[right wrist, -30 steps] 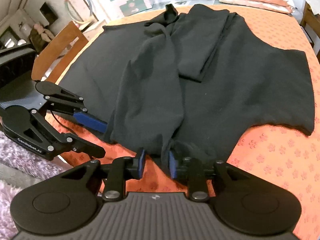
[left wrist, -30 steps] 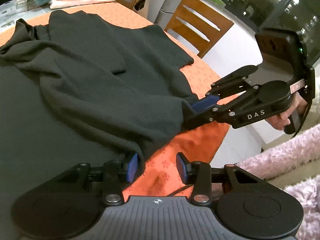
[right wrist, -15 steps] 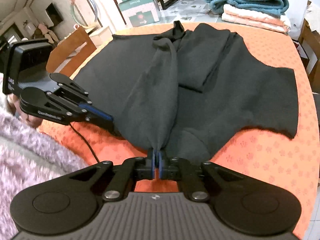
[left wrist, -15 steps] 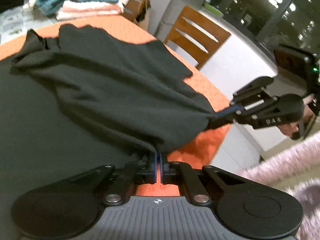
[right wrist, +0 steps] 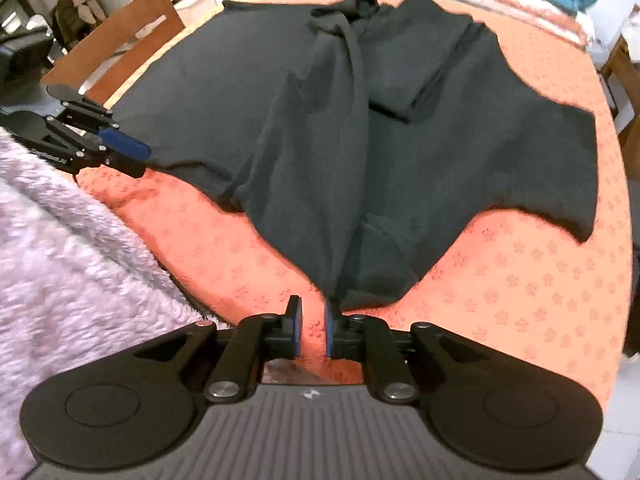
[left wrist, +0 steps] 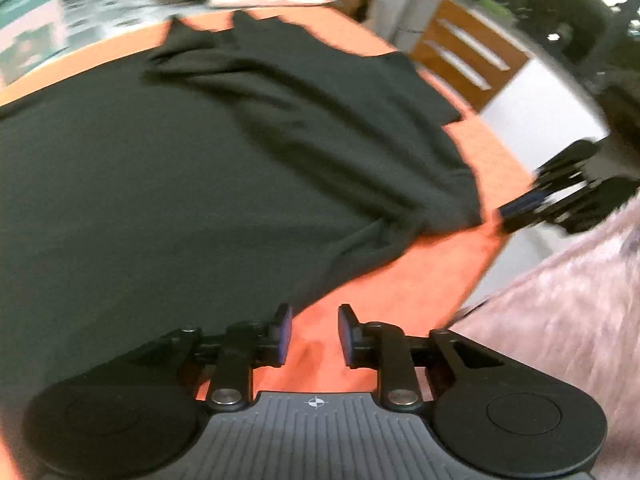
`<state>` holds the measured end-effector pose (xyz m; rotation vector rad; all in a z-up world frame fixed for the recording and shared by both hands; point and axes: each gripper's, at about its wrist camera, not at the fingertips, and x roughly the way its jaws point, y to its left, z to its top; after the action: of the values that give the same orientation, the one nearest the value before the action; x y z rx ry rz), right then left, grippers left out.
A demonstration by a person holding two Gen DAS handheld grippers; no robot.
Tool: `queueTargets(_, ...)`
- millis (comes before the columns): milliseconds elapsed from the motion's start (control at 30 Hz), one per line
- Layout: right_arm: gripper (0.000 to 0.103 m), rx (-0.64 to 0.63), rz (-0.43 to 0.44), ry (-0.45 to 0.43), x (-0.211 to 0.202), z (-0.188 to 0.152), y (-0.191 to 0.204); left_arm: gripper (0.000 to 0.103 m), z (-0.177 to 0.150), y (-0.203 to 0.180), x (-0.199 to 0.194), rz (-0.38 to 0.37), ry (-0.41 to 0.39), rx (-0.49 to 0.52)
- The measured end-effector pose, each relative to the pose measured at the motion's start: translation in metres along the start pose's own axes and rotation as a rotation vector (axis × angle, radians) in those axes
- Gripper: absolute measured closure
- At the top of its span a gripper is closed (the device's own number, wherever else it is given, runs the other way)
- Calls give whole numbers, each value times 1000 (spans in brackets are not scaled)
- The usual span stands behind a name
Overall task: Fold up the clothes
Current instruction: 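Release the shirt with the left tool, leaving the side flat, then pinch the shirt hem with the right tool and lift it toward the collar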
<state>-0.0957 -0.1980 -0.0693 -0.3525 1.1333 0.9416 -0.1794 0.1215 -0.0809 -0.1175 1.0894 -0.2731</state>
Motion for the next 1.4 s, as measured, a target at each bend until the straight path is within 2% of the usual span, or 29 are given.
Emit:
queueTargets(200, 88, -33, -5, -23, -10, 9, 12, 62, -27, 30, -26, 134, 22, -26)
queueTargets(433, 87, 33, 13, -60, -3, 24, 12, 62, -42, 56, -35, 261, 73, -5)
queueTargets(567, 85, 57, 22, -68, 3, 32, 11, 62, -47, 62, -30, 309, 92, 54)
queueTargets(600, 84, 59, 24, -69, 4, 34, 11, 63, -49, 64, -28, 318, 100, 64)
queueTargets(633, 81, 62, 25, -70, 6, 36, 11, 70, -50, 67, -26, 323, 108, 70)
queueTargets(667, 81, 57, 25, -68, 7, 38, 11, 82, -52, 69, -24, 326, 116, 76)
queueTargets(700, 81, 52, 24, -65, 9, 40, 12, 93, -53, 71, -24, 323, 118, 85)
queueTargets(800, 81, 41, 22, -69, 9, 45, 14, 93, -55, 77, -26, 302, 124, 74)
queueTargets(933, 80, 52, 10, -79, 8, 51, 11, 91, -51, 83, -33, 260, 123, -8)
queueTargets(1000, 80, 60, 2, -92, 6, 56, 9, 85, -46, 87, -43, 194, 72, -81)
queueTargets(1067, 79, 73, -4, -108, 2, 61, 6, 84, -38, 90, -55, 112, -6, -154)
queueTargets(1133, 78, 92, -12, -126, -1, 68, 3, 82, -27, 91, -64, 66, -84, -207)
queueTargets(1233, 76, 112, -27, -146, -4, 81, -3, 78, -6, 91, -66, 51, -153, -255)
queueTargets(1400, 76, 136, -52, -155, -1, 104, -15, 75, 29, 87, -56, 102, -182, -275)
